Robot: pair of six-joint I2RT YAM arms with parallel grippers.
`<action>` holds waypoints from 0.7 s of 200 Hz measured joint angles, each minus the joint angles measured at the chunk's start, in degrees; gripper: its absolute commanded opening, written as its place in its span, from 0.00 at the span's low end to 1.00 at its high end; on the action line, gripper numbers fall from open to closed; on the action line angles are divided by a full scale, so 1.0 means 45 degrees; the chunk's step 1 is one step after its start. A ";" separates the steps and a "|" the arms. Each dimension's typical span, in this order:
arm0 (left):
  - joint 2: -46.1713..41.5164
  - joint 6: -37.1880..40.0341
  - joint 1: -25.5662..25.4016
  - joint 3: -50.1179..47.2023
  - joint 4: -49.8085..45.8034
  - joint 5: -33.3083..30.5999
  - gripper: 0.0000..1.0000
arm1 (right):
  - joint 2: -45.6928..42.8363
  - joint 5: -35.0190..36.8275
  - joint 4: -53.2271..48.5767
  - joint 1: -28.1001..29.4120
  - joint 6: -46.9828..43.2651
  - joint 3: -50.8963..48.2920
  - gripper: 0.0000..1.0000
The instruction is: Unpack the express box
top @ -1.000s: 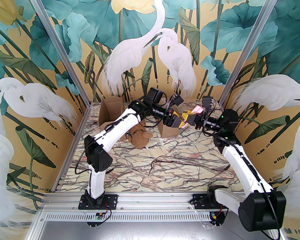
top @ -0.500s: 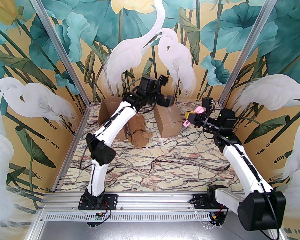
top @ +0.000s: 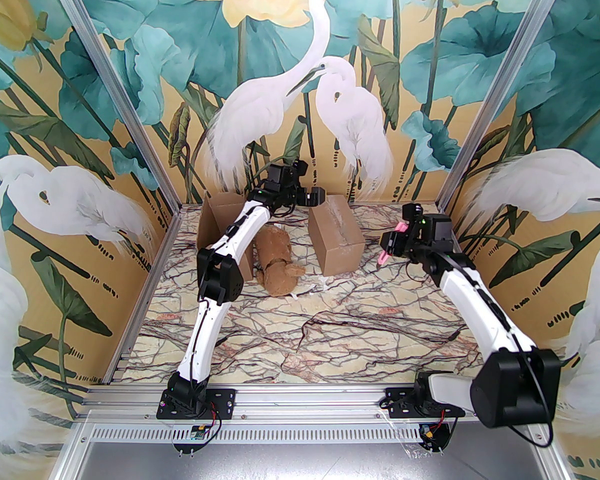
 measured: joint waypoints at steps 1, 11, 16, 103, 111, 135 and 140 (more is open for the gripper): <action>0.0005 0.0000 0.0000 0.0000 0.0015 0.0044 1.00 | 0.0078 0.0058 -0.0078 0.0000 0.0000 0.0083 0.00; 0.0126 0.0000 0.0044 0.0000 0.0282 0.0631 1.00 | 0.0602 0.0442 -0.0520 0.0000 0.0005 0.0559 0.00; 0.0165 0.0005 0.0063 0.0000 0.0398 0.0869 1.00 | 0.0869 0.0622 -0.0748 0.0000 0.0010 0.0777 0.00; 0.0758 -0.0364 0.0389 -0.0340 0.2132 0.4099 0.97 | 0.2011 0.1093 -0.2035 0.0325 0.0151 0.1156 0.00; 0.0758 -0.0481 0.0389 -0.0403 0.2229 0.4386 0.95 | 0.2006 0.1054 -0.2050 0.0321 0.0136 0.1156 0.00; 0.0753 -0.0821 0.0389 -0.0865 0.2526 0.5187 0.90 | 0.1996 0.1030 -0.2215 0.0321 -0.0092 0.1185 0.00; 0.0738 -0.0879 0.0389 -0.1049 0.2560 0.5333 0.89 | 0.1991 0.1035 -0.2259 0.0321 -0.0131 0.1200 0.00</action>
